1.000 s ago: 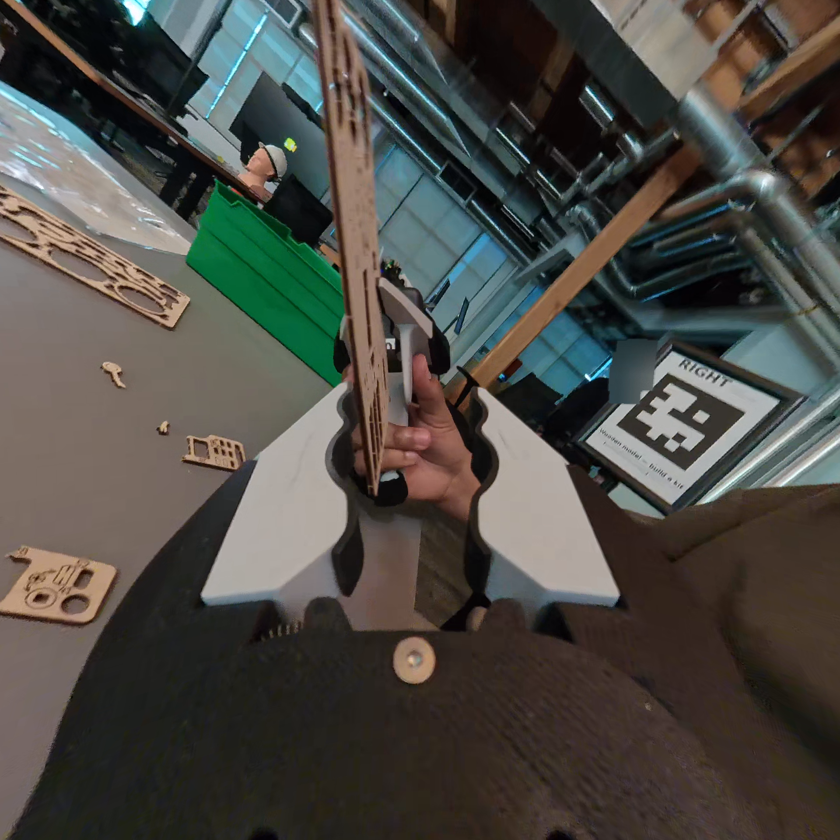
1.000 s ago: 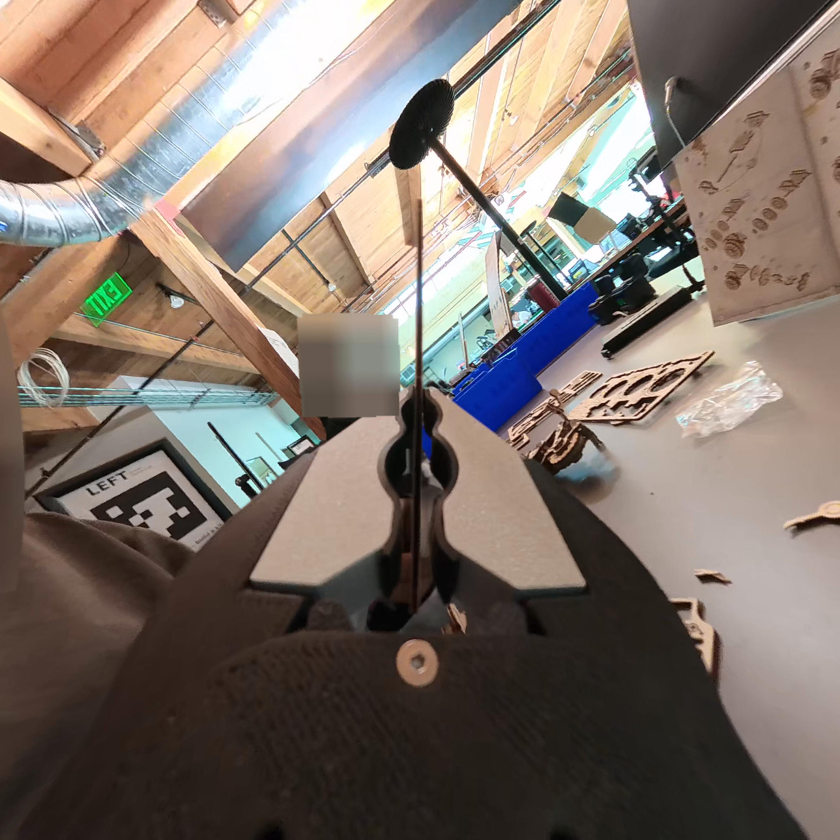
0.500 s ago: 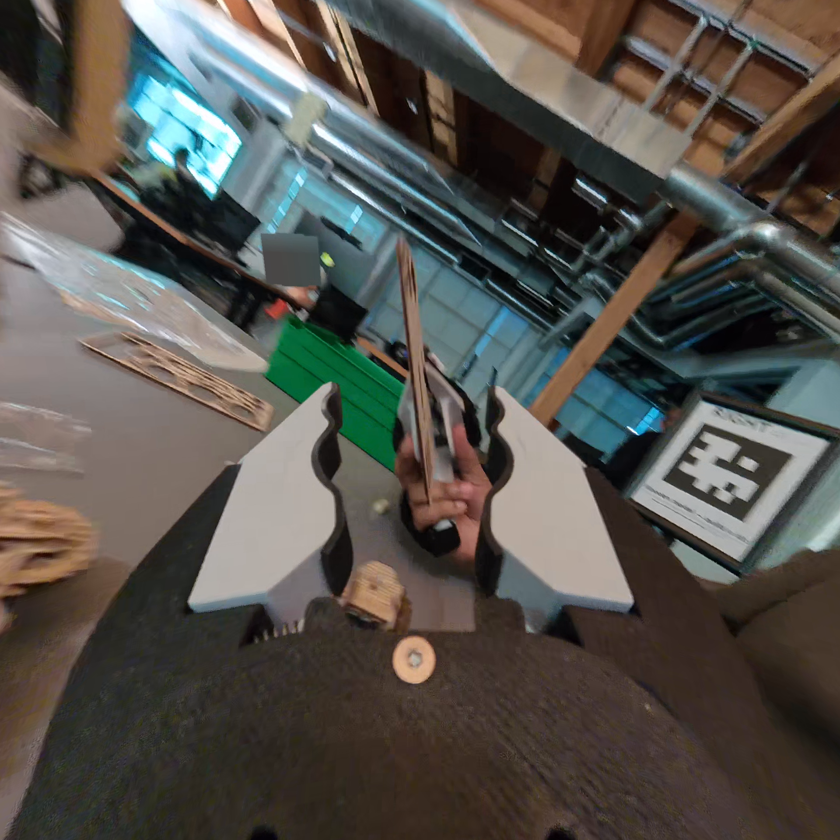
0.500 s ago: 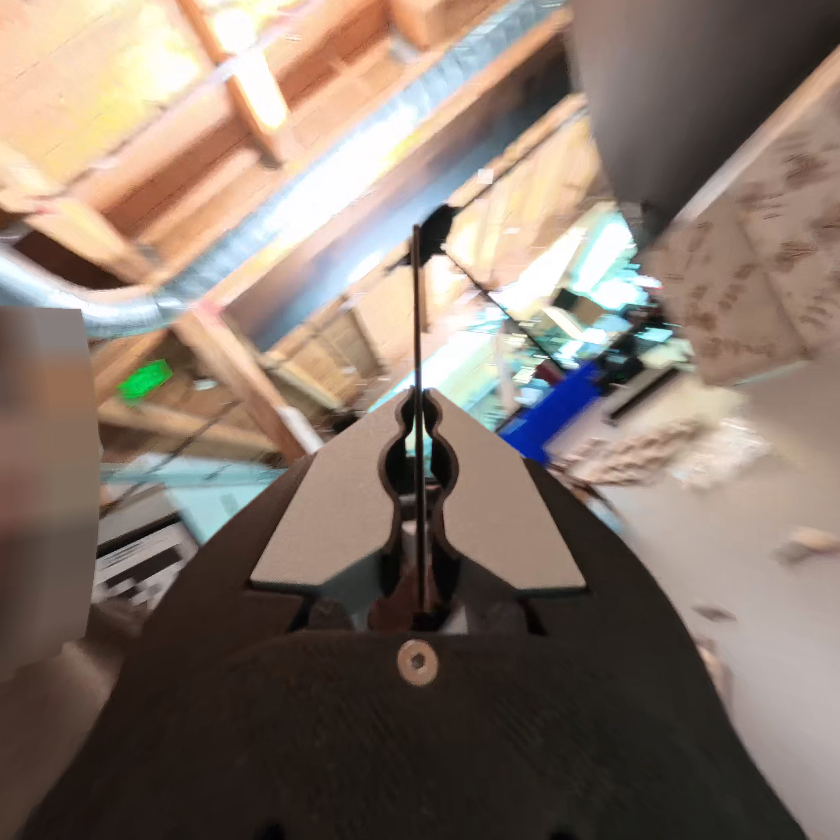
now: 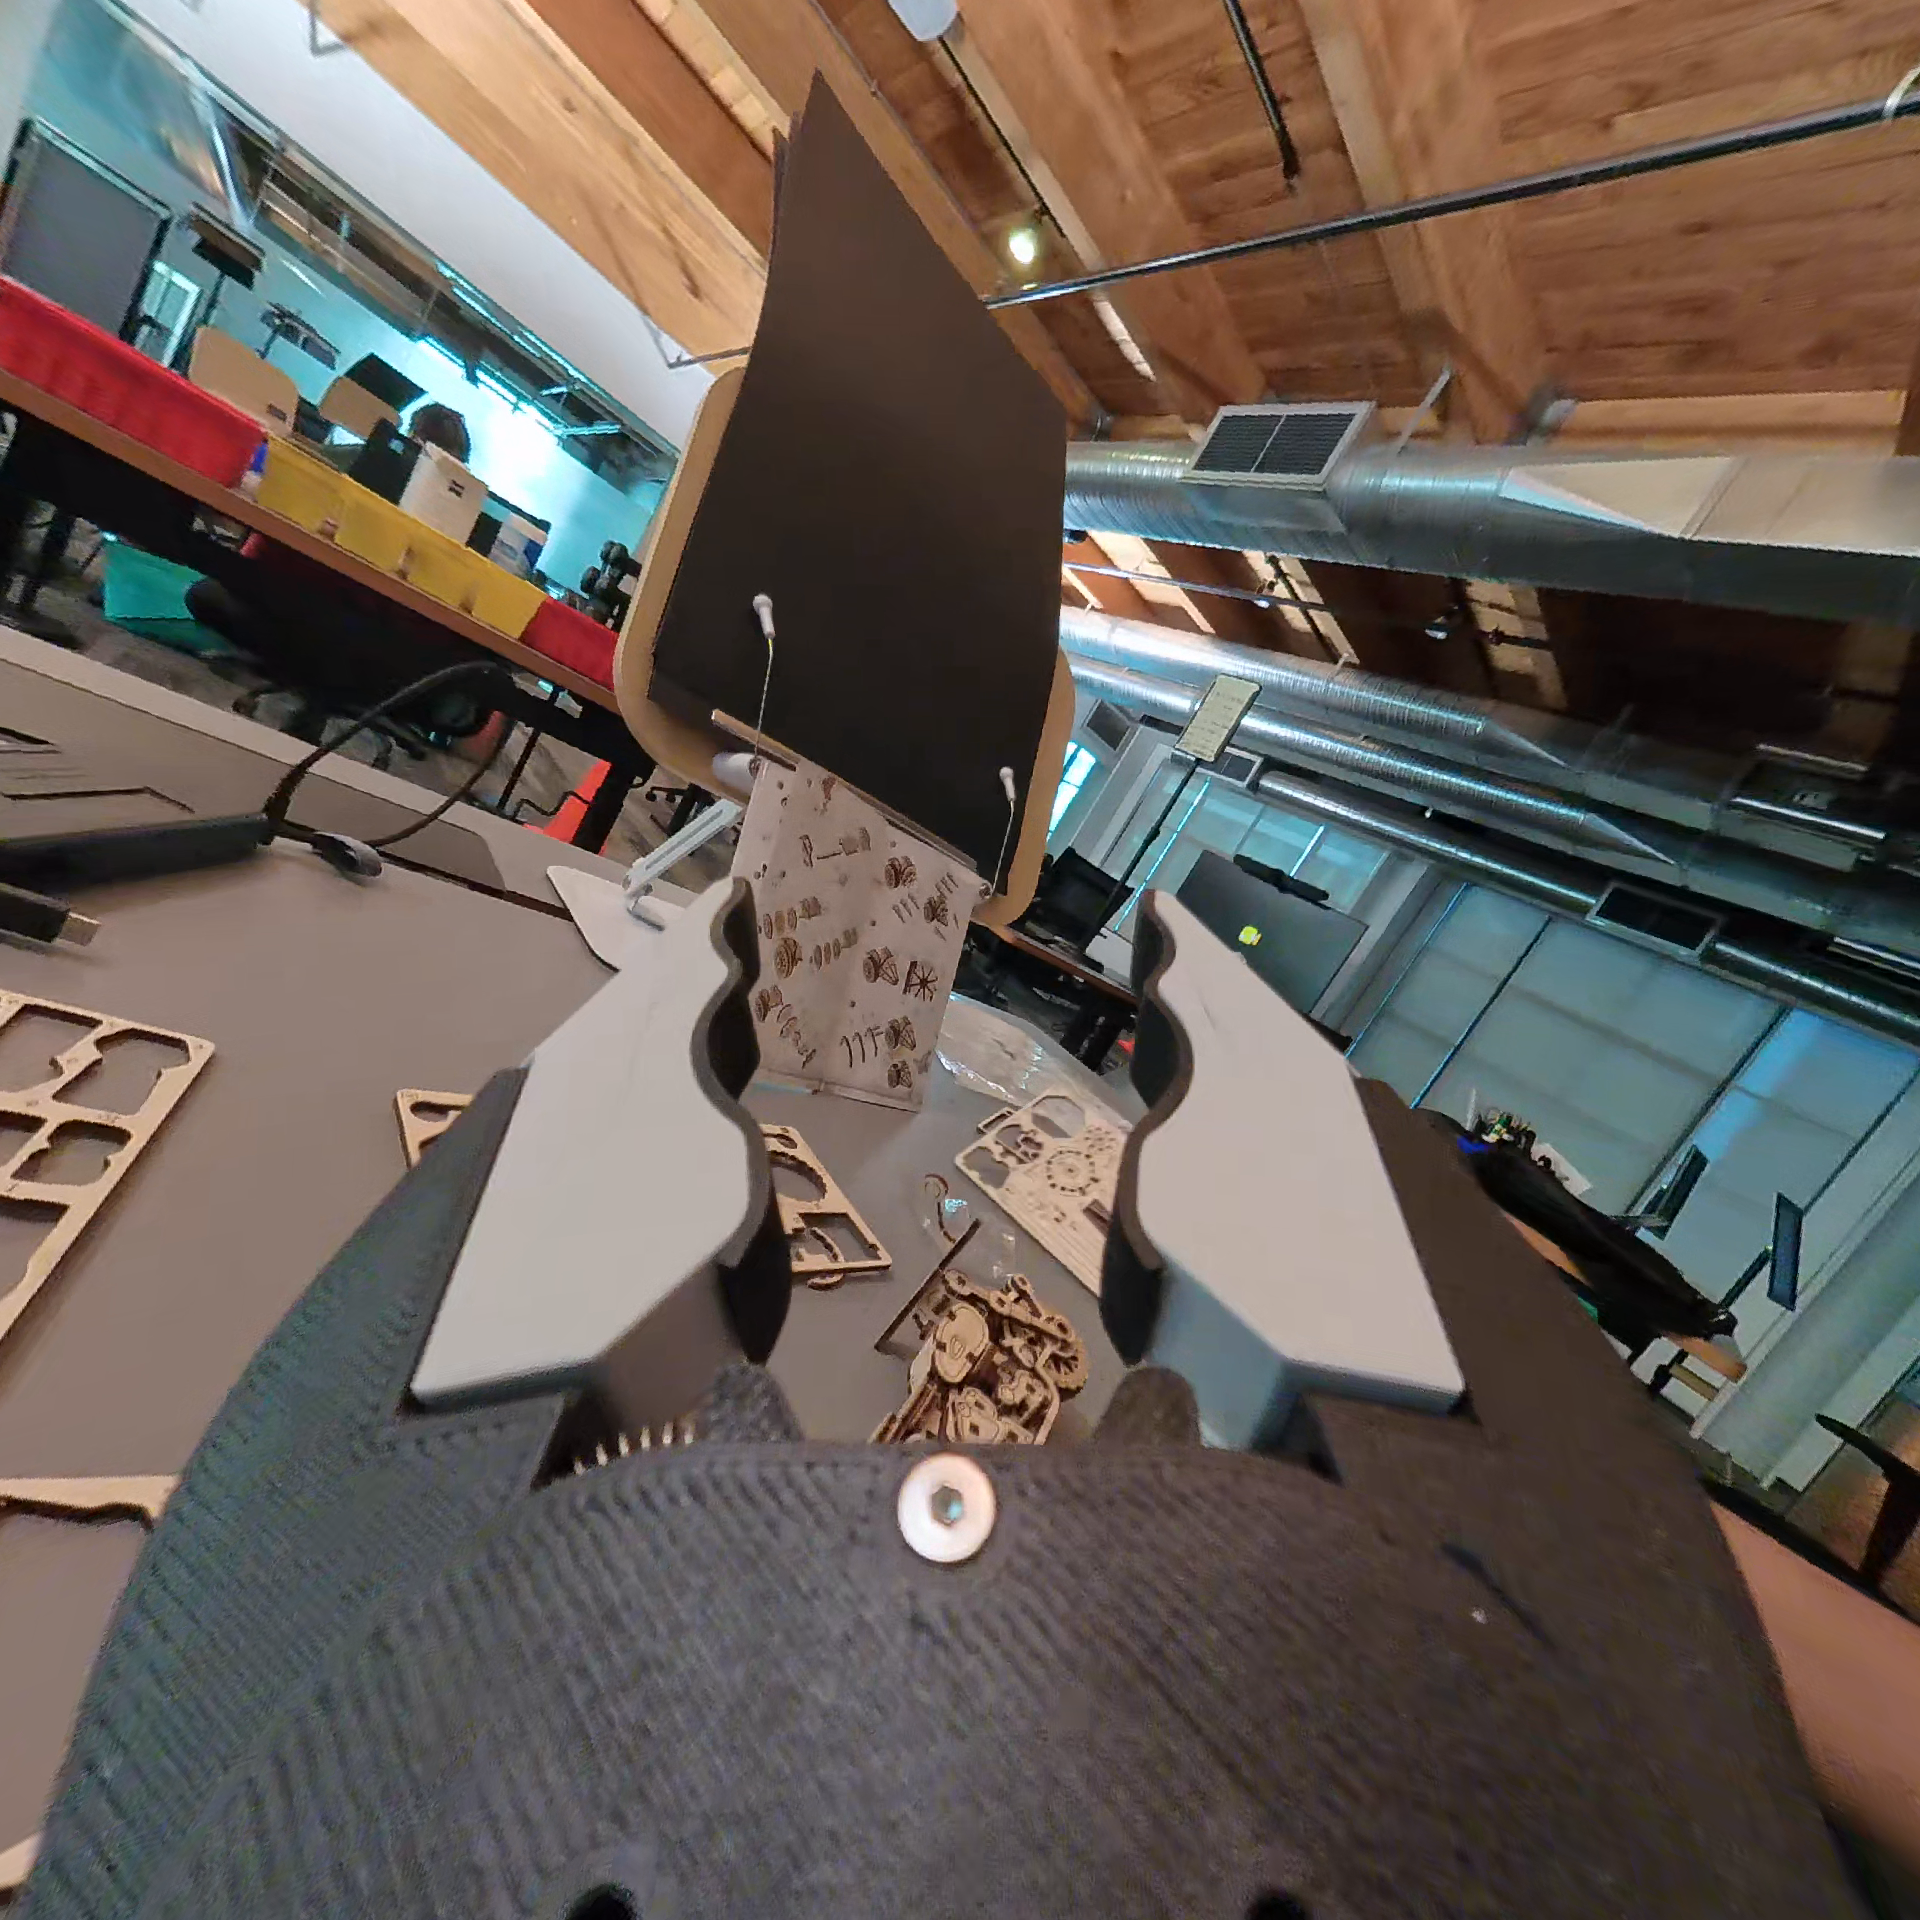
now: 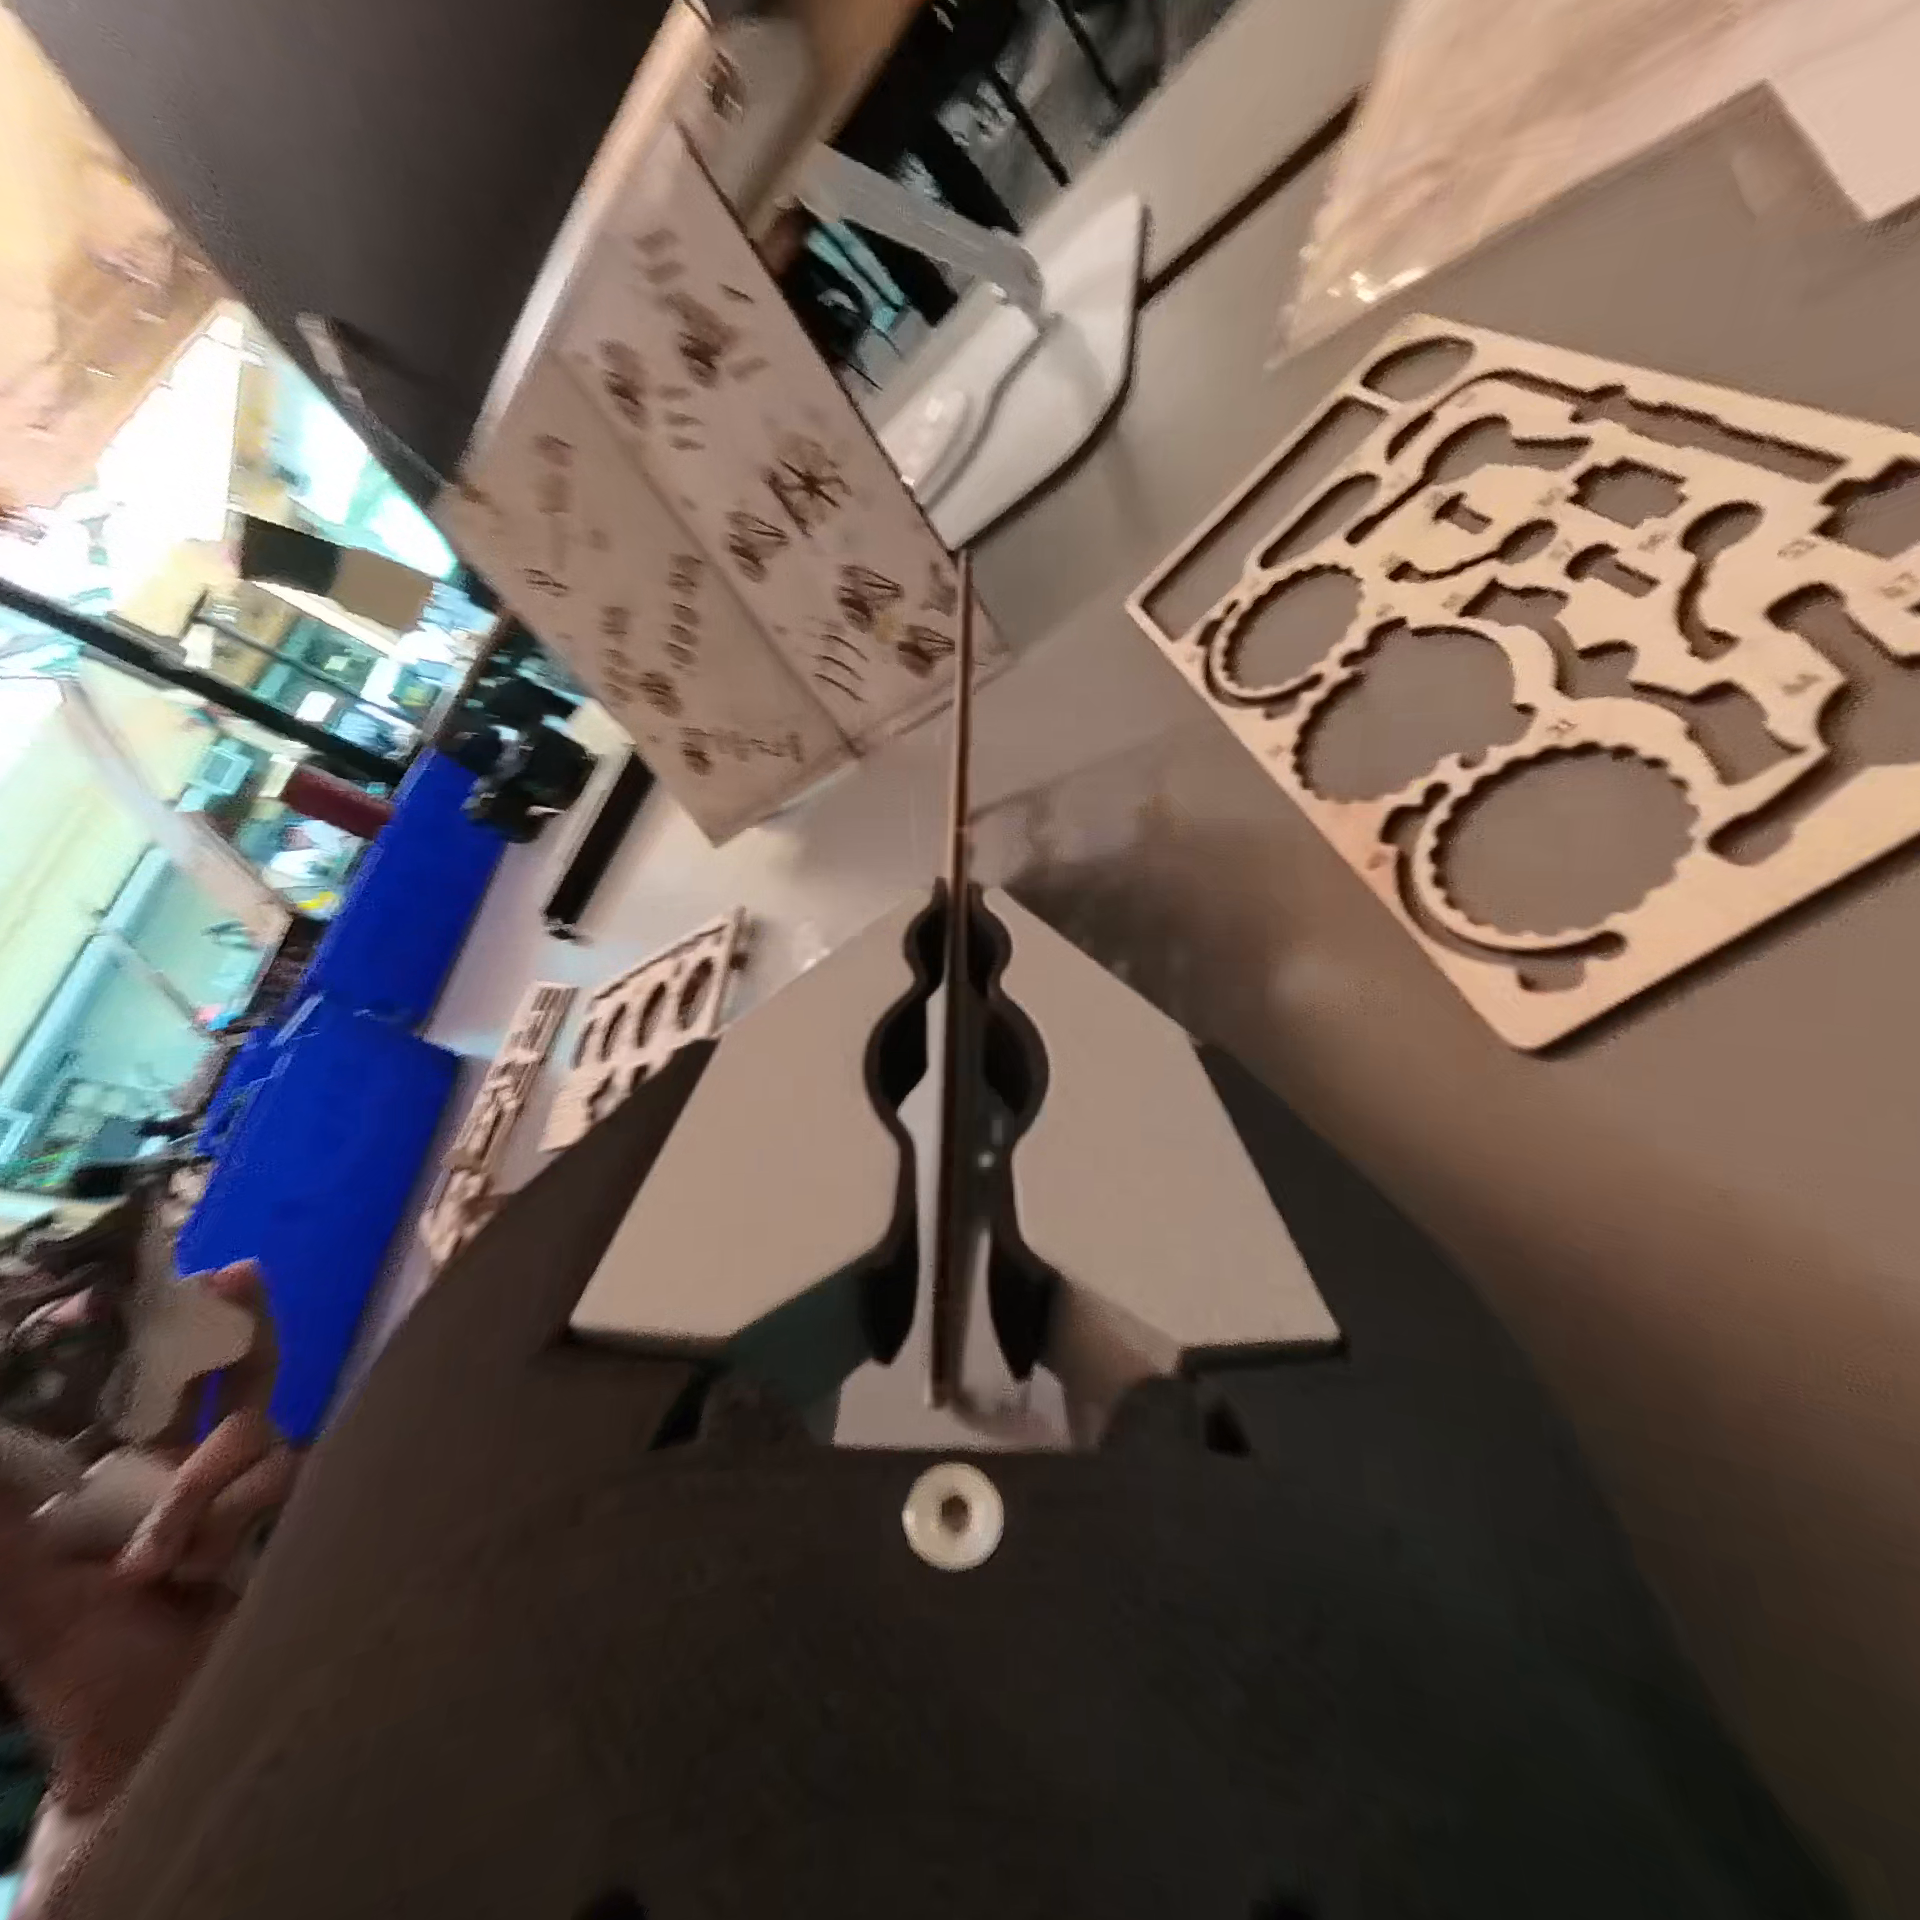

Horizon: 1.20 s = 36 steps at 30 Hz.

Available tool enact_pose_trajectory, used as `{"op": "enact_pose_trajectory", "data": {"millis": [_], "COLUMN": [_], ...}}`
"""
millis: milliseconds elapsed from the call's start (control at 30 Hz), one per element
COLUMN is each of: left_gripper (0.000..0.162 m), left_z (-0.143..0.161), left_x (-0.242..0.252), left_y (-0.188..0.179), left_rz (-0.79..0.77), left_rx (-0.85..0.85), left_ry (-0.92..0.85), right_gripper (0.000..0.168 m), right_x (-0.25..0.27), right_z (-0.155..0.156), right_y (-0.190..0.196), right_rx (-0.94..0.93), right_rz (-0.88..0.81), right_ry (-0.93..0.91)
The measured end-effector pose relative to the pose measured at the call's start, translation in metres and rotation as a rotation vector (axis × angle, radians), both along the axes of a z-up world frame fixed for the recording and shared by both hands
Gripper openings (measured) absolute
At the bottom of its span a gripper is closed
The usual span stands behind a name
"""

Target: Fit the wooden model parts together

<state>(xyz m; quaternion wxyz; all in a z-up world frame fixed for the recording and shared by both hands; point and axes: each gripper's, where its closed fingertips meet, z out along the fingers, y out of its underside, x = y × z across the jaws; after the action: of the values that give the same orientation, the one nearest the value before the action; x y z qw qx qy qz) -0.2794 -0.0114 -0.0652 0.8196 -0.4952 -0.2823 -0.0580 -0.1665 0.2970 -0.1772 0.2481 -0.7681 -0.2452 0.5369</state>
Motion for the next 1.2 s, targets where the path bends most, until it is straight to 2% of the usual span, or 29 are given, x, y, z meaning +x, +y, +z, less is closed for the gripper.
{"op": "enact_pose_trajectory", "data": {"millis": [67, 100, 200, 233, 333, 400, 467, 500, 533, 600, 767, 867, 1000, 1133, 1167, 1200], "left_gripper": [0.068, 0.067, 0.066, 0.066, 0.066, 0.066, 0.066, 0.066, 0.064, 0.062, 0.061, 0.062, 0.062, 0.061, 0.059, 0.057], "left_z": [0.000, 0.000, -0.002, -0.001, -0.001, -0.001, -0.001, 0.000, 0.000, 0.001, 0.003, -0.002, -0.003, -0.001, 0.000, 0.001], "left_x": [-0.003, -0.005, -0.012, -0.014, -0.019, -0.025, -0.030, -0.030, -0.030, -0.029, -0.032, -0.041, -0.046, -0.048, -0.048, -0.049], "left_y": [-0.002, -0.003, -0.007, -0.009, -0.015, -0.015, -0.014, -0.013, -0.012, -0.011, -0.021, -0.028, -0.034, -0.036, -0.037, -0.039], "left_rz": [0.005, 0.011, 0.024, 0.029, 0.054, 0.076, 0.080, 0.072, 0.051, -0.002, -0.027, -0.019, -0.035, -0.043, -0.036, -0.016], "left_rx": [0.010, 0.008, 0.023, 0.033, 0.051, 0.050, 0.065, 0.077, 0.091, 0.121, 0.150, 0.144, 0.180, 0.198, 0.206, 0.215], "left_ry": [-0.007, -0.008, -0.034, -0.040, -0.051, -0.052, -0.063, -0.074, -0.089, -0.120, -0.149, -0.168, -0.199, -0.213, -0.212, -0.205], "right_gripper": [0.001, 0.008, 0.058, 0.068, 0.069, 0.081, 0.076, 0.076, 0.076, 0.110, 0.115, 0.116, 0.120, 0.122, 0.117, 0.103], "right_x": [-0.010, -0.013, -0.009, -0.004, 0.012, 0.008, -0.016, -0.032, -0.049, -0.085, -0.154, -0.174, -0.176, -0.178, -0.179, -0.179], "right_z": [-0.001, 0.000, 0.000, 0.001, 0.034, 0.073, 0.103, 0.107, 0.105, 0.083, 0.008, -0.017, -0.032, -0.054, -0.054, -0.051], "right_y": [-0.005, -0.012, -0.022, -0.017, 0.007, 0.002, -0.043, -0.073, -0.101, -0.140, -0.187, -0.206, -0.230, -0.228, -0.228, -0.231], "right_rx": [-0.007, -0.010, 0.002, 0.026, 0.198, 0.399, 0.527, 0.551, 0.553, 0.584, 0.973, 1.032, 0.891, 0.940, 0.962, 0.954], "right_rz": [0.025, 0.067, 0.145, 0.122, 0.007, 0.036, 0.273, 0.427, 0.582, 0.804, 1.160, 1.301, 1.468, 1.483, 1.472, 1.467], "right_ry": [0.001, 0.005, -0.025, -0.038, 0.013, 0.085, 0.171, 0.189, 0.180, 0.079, -0.189, -0.290, -0.363, -0.417, -0.391, -0.362]}}
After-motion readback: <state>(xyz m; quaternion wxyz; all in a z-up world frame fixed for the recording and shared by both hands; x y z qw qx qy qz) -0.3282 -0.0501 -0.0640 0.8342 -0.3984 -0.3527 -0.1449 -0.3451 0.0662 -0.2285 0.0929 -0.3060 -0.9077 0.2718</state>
